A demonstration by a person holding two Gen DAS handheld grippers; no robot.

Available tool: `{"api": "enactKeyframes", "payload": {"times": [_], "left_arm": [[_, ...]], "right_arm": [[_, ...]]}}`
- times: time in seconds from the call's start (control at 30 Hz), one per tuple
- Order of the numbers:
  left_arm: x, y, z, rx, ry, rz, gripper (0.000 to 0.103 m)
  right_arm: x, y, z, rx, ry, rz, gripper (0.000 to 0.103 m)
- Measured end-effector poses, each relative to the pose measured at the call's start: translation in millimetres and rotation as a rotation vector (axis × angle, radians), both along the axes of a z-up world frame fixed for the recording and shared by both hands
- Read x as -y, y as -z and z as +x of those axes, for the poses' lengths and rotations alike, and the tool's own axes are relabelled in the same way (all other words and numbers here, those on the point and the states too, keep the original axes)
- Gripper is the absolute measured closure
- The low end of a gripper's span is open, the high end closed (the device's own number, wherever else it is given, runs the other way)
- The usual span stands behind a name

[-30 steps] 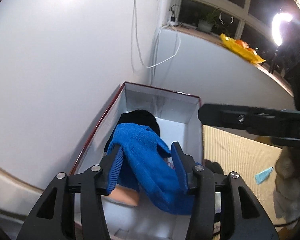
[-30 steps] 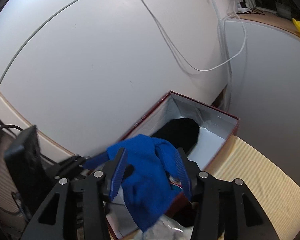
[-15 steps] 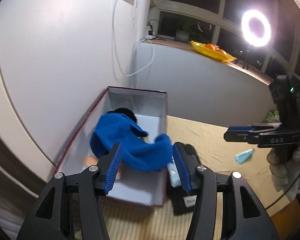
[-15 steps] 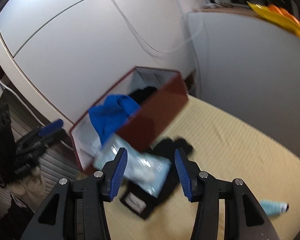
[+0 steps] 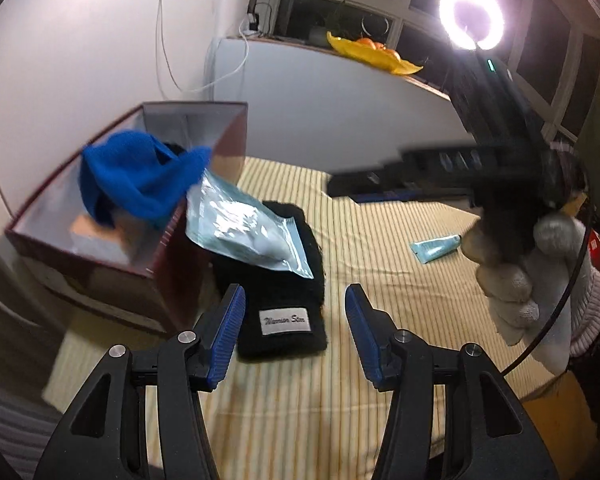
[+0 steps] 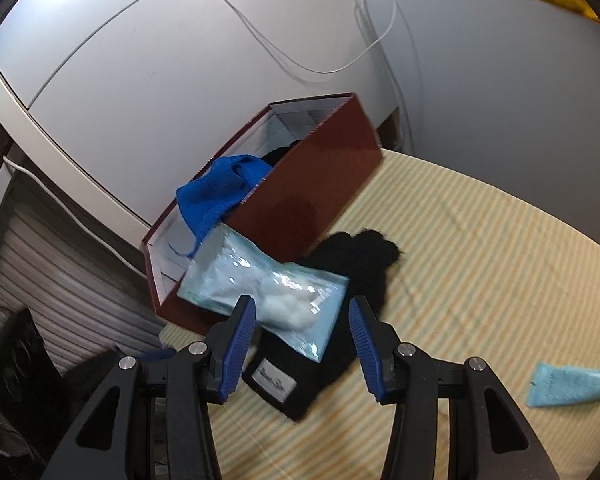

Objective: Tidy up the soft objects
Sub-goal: 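Move the right tool back to the black glove under the cotton pack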

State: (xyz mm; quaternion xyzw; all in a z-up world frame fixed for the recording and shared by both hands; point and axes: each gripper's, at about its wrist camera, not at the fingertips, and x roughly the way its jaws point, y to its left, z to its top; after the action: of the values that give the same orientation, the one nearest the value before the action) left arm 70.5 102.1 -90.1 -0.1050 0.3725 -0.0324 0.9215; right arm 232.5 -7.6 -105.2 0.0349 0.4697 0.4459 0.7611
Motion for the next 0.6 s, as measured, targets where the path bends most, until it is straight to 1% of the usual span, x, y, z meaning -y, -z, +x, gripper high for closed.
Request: {"api": "enactKeyframes", "payload": {"times": [0.07,0.13,0.2,0.27,0.4,0.53,0.6], "left_arm": [[2.5,7.1,3.7,-0.004,-0.023,0.004,0.052],[3.0,16.2,8.0,-0.015,-0.041,-0.008,0.054],[5.6,23.3,10.8,-0.015,-0.051,0.010,0.056],[5.3,29.8,14.4,-0.017,-0.058,0.018,0.057],[0.1,47.2,21.3,-0.044,-0.068,-0.009,0.062],[-0.3,65.2,28.4,-0.088,-0.057,-0.046,0.067],[3.2,68.6,29.9,-0.095,-0.053,-0.044,0.067]], "right_arm": [[-13.5,3.2,2.9,-0.007,-0.017,0.001,0.068],[-27.7,10.0,5.2,-0.032,-0.039,0.001,0.073],[-42.4,18.2,5.3,-0.032,-0.055,-0.026,0.074],[-52.7,26.2,4.8,-0.028,-0.071,-0.063,0.081],[-67.6,49.6,4.7,-0.026,-0.098,-0.166,0.083],[-63.4,69.0,9.3,-0.048,-0.084,-0.230,0.083],[-58.9,77.3,9.1,-0.052,-0.080,-0.260,0.084]]}}
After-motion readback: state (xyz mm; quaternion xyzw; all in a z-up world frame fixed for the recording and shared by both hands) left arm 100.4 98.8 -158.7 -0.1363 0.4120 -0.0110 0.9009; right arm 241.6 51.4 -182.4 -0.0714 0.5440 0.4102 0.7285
